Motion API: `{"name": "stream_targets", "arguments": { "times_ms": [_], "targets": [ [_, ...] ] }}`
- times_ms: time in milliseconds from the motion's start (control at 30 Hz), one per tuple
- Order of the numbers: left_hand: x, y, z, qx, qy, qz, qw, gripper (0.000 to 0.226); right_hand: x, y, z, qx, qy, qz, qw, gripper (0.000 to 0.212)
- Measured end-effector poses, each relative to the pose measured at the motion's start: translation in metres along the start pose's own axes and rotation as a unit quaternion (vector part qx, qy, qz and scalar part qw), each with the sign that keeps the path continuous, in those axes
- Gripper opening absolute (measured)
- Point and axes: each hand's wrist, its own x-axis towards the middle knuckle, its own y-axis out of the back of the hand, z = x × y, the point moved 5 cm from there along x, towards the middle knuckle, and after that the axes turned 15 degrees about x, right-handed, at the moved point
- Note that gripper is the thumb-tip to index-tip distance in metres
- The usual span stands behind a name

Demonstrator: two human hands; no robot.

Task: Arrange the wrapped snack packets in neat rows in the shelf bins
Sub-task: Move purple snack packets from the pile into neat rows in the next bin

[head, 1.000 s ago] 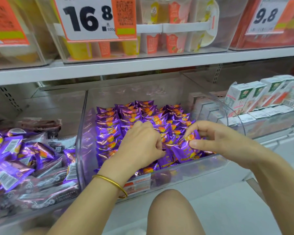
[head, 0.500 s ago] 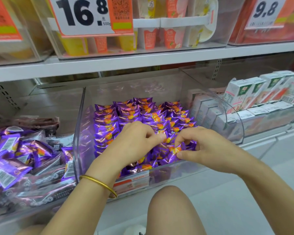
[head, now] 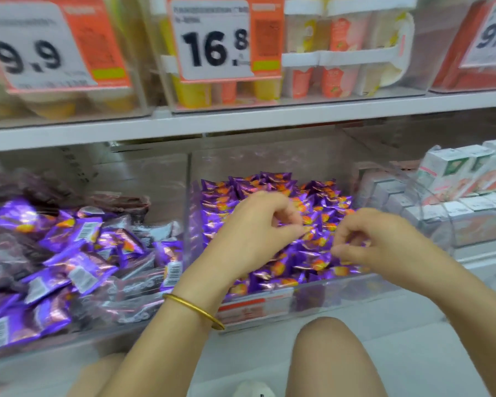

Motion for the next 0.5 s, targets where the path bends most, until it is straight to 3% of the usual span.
{"name": "stream_targets", "arguments": {
  "times_ms": [100, 233, 333, 400, 500],
  "targets": [
    [-0.015, 0.057, -0.027, -0.097, 0.034, 0.107, 0.989, 0.015, 0.008, -0.01, -0.043, 0.044, 0.081, 0.073, 0.993, 0.013],
    [-0.044, 0.104, -0.104, -0.043, 0.146, 0.171, 0.973, 0.021, 0.037, -0.056, -0.099, 0.123, 0.152, 0.047, 0.98, 0.015],
    [-0.046, 0.1, -0.145, 0.066, 0.188, 0.094, 0.975, 0.019, 0.061, -0.082, -0.122, 0.205, 0.149, 0.051, 0.966, 0.022],
    [-0.034, 0.089, -0.153, 0.132, 0.167, 0.012, 0.977, 0.014, 0.072, -0.095, -0.126, 0.248, 0.144, 0.067, 0.956, 0.028],
    [-0.023, 0.067, -0.152, 0.16, 0.128, -0.157, 0.966, 0.038, 0.078, -0.108, -0.119, 0.309, 0.12, 0.083, 0.94, 0.028]
  ]
}}
